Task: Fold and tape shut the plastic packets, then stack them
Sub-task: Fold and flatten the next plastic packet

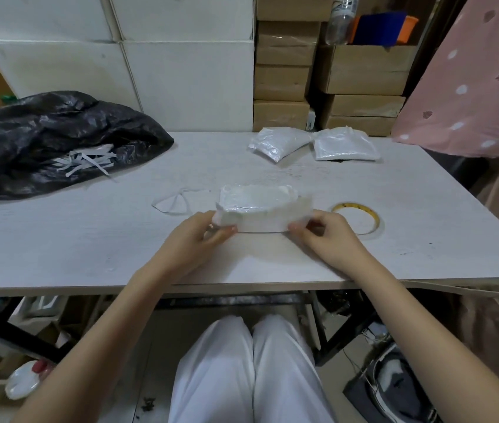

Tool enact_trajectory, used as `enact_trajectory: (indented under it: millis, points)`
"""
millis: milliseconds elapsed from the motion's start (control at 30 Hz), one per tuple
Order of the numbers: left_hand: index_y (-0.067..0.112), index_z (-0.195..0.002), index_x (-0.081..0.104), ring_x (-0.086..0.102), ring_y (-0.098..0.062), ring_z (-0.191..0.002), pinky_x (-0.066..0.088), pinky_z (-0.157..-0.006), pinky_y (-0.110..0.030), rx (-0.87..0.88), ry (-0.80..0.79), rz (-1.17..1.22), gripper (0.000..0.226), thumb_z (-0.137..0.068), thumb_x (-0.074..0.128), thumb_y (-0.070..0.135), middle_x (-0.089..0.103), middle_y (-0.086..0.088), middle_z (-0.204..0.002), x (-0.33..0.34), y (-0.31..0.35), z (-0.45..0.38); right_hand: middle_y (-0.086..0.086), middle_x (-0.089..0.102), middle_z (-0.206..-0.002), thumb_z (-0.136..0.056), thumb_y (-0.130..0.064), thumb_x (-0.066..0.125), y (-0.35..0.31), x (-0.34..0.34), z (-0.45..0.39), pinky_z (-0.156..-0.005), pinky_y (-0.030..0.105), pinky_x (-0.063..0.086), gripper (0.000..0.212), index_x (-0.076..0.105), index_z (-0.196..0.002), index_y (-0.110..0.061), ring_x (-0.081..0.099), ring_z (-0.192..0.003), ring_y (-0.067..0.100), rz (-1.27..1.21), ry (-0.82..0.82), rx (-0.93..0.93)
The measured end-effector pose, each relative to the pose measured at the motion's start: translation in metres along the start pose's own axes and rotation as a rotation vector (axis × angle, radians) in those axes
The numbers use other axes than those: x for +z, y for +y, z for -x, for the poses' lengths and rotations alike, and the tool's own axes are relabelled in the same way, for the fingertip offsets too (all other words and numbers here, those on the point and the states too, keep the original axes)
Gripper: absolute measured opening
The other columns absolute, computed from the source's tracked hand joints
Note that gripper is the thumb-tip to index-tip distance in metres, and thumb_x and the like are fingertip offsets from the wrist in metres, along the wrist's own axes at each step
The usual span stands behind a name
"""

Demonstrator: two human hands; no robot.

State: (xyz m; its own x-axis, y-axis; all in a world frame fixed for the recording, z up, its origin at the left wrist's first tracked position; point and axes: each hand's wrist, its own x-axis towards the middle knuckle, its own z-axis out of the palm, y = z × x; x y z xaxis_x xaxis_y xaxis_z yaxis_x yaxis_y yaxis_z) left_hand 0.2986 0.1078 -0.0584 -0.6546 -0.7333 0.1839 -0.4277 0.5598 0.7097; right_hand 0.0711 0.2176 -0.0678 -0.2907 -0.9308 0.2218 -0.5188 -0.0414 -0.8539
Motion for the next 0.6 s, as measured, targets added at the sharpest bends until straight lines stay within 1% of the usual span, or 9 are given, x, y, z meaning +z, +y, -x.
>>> enact_trajectory:
  millis: [67,133,233,300,367,400,467,533,600]
  points:
    - [0.012,-0.084,0.06,0.056,-0.016,-0.072,0.041,-0.065,-0.032,-0.091,0.12,0.02,0.028,-0.092,0.053,0.037,0.062,-0.001,-0.076,0.006,0.005,-0.008,-0.004,0.071,-0.086,-0.085,-0.027,0.066,-0.002,0.005,-0.008,-0.08,0.03,0.052,0.006,0.069,-0.086,-0.022,0.066,-0.085,0.012,-0.066,0.073,0.064]
    - [0.011,-0.074,0.052,0.046,-0.014,-0.061,0.033,-0.057,-0.03,-0.149,0.226,-0.006,0.035,-0.091,0.052,0.041,0.051,-0.001,-0.064,0.011,0.007,-0.018,0.009,0.069,-0.082,-0.082,-0.036,0.065,-0.002,0.01,-0.016,-0.078,0.042,0.051,0.026,0.066,-0.084,-0.01,0.065,-0.081,0.024,-0.021,0.163,0.068]
    - [0.015,-0.067,0.035,0.044,-0.018,-0.062,0.027,-0.053,-0.032,-0.236,0.295,-0.131,0.042,-0.092,0.047,0.046,0.042,0.003,-0.06,0.015,0.012,-0.031,0.019,0.06,-0.074,-0.083,-0.038,0.063,-0.002,0.015,-0.024,-0.066,0.044,0.047,0.036,0.056,-0.077,-0.003,0.054,-0.069,0.031,0.091,0.255,0.056]
    - [0.012,-0.077,0.036,0.05,-0.027,-0.07,0.029,-0.058,-0.034,-0.255,0.302,-0.228,0.04,-0.093,0.042,0.049,0.044,0.002,-0.062,0.016,0.014,-0.039,0.013,0.056,-0.069,-0.087,-0.034,0.061,-0.002,0.017,-0.029,-0.06,0.04,0.043,0.031,0.053,-0.079,-0.005,0.049,-0.063,0.026,0.134,0.275,0.048]
    - [0.014,-0.094,0.043,0.056,-0.031,-0.081,0.032,-0.062,-0.034,-0.228,0.307,-0.231,0.032,-0.095,0.042,0.046,0.052,0.001,-0.068,0.017,0.015,-0.045,0.0,0.05,-0.067,-0.089,-0.028,0.059,-0.003,0.017,-0.032,-0.059,0.033,0.037,0.019,0.055,-0.089,-0.009,0.042,-0.059,0.013,0.139,0.264,0.032]
    - [0.017,-0.111,0.046,0.058,-0.031,-0.091,0.035,-0.067,-0.034,-0.218,0.306,-0.198,0.032,-0.095,0.043,0.044,0.06,-0.002,-0.08,0.017,0.014,-0.047,-0.006,0.049,-0.069,-0.09,-0.024,0.058,-0.004,0.016,-0.033,-0.06,0.027,0.036,0.017,0.058,-0.099,-0.01,0.042,-0.058,0.007,0.105,0.246,0.021]
    - [0.027,-0.135,0.037,0.058,-0.028,-0.105,0.037,-0.076,-0.034,-0.195,0.306,-0.122,0.043,-0.095,0.046,0.041,0.065,-0.003,-0.106,0.017,0.013,-0.05,-0.017,0.052,-0.081,-0.091,-0.016,0.057,-0.005,0.015,-0.035,-0.065,0.01,0.036,0.033,0.054,-0.124,-0.013,0.048,-0.064,-0.004,-0.011,0.212,-0.005]
    - [0.034,-0.136,0.035,0.058,-0.025,-0.105,0.038,-0.077,-0.033,-0.18,0.303,-0.066,0.045,-0.093,0.05,0.039,0.064,0.001,-0.112,0.018,0.01,-0.052,-0.023,0.05,-0.083,-0.091,-0.011,0.057,-0.005,0.013,-0.035,-0.066,0.005,0.038,0.045,0.046,-0.135,-0.016,0.048,-0.066,-0.011,-0.063,0.178,0.0]
    - [0.034,-0.133,0.037,0.058,-0.024,-0.104,0.037,-0.075,-0.033,-0.214,0.296,-0.042,0.042,-0.093,0.05,0.038,0.064,0.003,-0.107,0.021,0.007,-0.052,-0.02,0.05,-0.077,-0.092,-0.013,0.056,-0.002,0.014,-0.036,-0.065,0.009,0.037,0.05,0.042,-0.139,-0.022,0.045,-0.062,-0.005,-0.036,0.152,0.047]
